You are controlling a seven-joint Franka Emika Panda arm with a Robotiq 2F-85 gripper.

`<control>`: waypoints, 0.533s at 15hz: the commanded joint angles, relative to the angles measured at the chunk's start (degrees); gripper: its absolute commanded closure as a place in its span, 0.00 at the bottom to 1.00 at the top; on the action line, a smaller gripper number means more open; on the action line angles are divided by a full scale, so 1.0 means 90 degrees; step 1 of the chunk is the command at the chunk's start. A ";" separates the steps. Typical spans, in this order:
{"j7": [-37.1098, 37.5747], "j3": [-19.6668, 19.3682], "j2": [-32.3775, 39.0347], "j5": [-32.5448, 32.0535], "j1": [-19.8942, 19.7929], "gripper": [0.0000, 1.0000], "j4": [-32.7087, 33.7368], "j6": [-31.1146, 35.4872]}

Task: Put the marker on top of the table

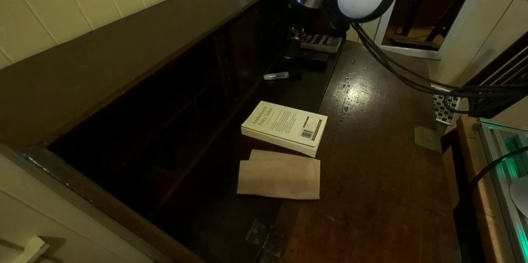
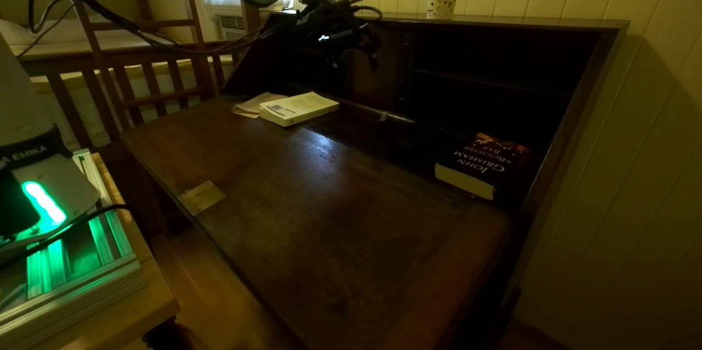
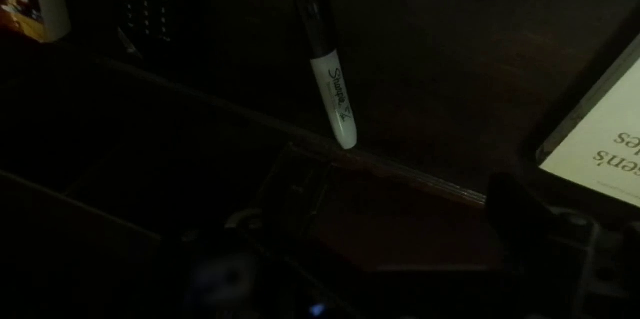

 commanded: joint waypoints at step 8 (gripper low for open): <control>0.1746 0.0068 -0.0706 0.0178 -0.0056 0.00 0.0284 -0.1364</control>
